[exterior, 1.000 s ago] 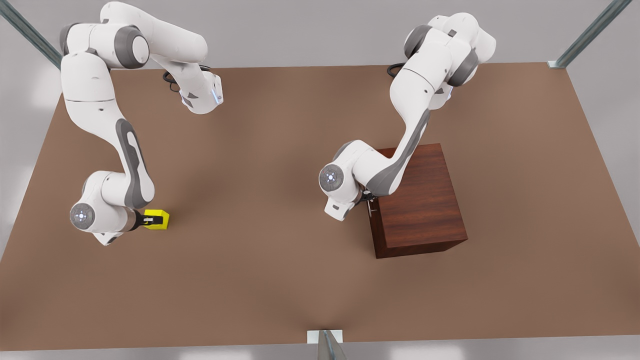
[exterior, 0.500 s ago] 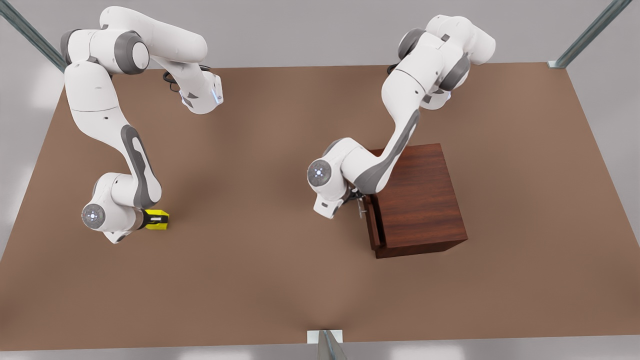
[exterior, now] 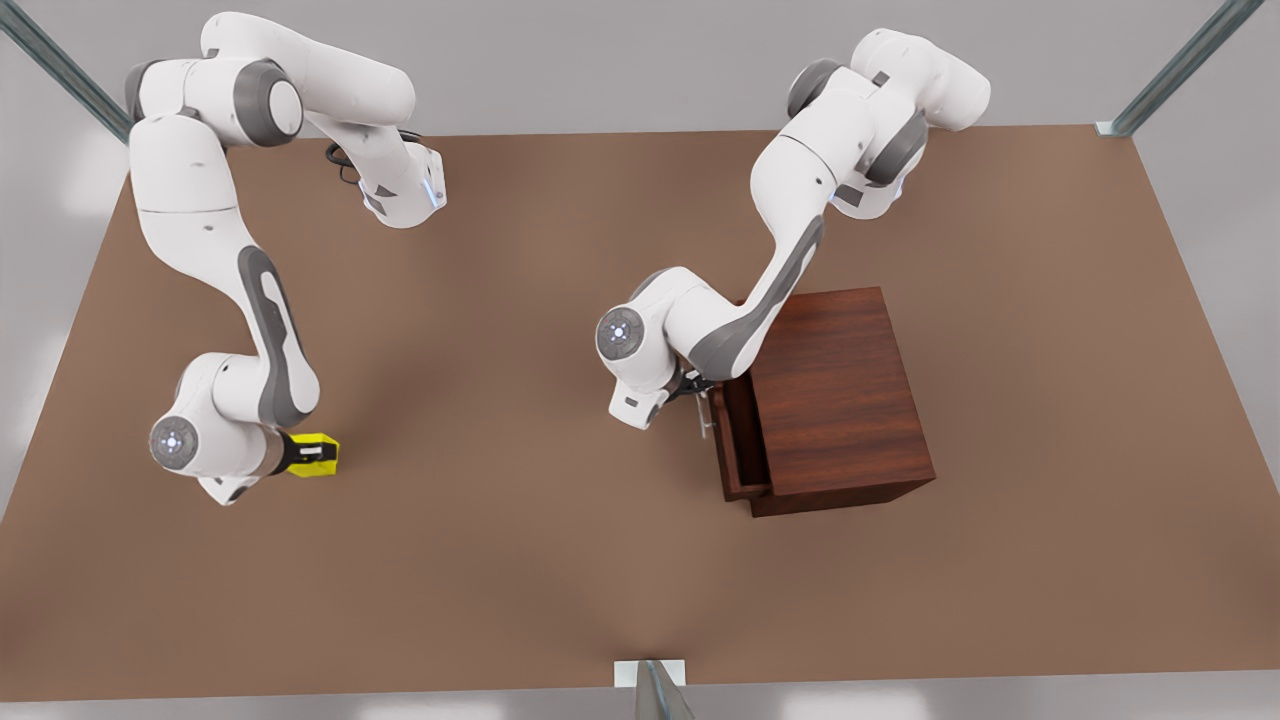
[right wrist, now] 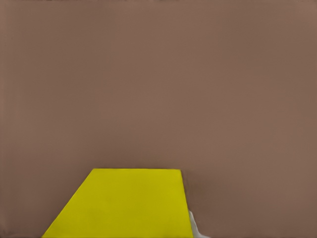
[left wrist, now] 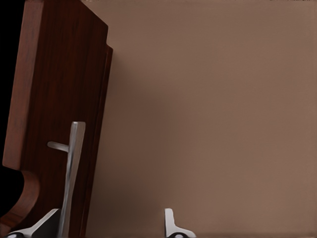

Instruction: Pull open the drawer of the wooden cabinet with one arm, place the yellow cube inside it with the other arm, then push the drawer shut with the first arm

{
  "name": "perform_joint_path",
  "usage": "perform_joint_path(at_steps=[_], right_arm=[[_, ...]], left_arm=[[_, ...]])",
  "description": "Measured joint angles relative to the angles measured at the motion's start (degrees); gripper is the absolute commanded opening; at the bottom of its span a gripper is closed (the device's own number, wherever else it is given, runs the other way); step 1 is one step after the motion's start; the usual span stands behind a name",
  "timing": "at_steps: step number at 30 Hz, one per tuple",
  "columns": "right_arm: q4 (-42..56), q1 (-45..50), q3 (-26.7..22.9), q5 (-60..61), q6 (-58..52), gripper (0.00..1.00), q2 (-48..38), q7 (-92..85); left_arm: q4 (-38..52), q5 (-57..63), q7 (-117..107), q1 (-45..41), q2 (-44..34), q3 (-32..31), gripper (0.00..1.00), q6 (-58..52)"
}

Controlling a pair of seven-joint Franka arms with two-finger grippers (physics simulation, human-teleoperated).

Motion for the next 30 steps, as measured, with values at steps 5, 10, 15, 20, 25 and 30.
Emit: perform_joint_path(at_steps=[5, 10, 15, 20, 25, 30], right_arm=[[1.6, 3.0, 0.2, 0.0, -1.9, 0.43, 0.0, -0.1], [1.9, 5.3, 0.3, 0.5, -3.4, 0.43, -0.1, -0.1], [2.0, 6.5, 2.1, 1.8, -4.7, 0.43, -0.2, -0.1], [2.4, 8.5, 2.4, 3.7, -5.9, 0.43, -0.2, 0.1], [3.7, 10.6, 2.4, 4.6, -6.6, 0.43, -0.1, 0.2], [4.7, 11.8, 3.3, 5.6, -7.0, 0.43, 0.1, 0.2]], left_arm=[[1.3, 0.0, -0.4, 0.0, 0.7, 0.0, 1.00, 0.4], [1.4, 0.1, -0.2, -0.3, 0.8, 0.0, 1.00, 1.2], [2.6, 0.1, -0.1, -1.0, 1.7, 0.1, 1.00, 2.6], [3.3, 0.1, 0.0, -1.6, 2.1, 0.1, 1.00, 3.6], [3.8, 0.1, 0.0, -2.3, 2.1, 0.1, 1.00, 4.0], [4.9, 0.1, 0.0, -3.3, 2.4, 0.6, 1.00, 4.2]])
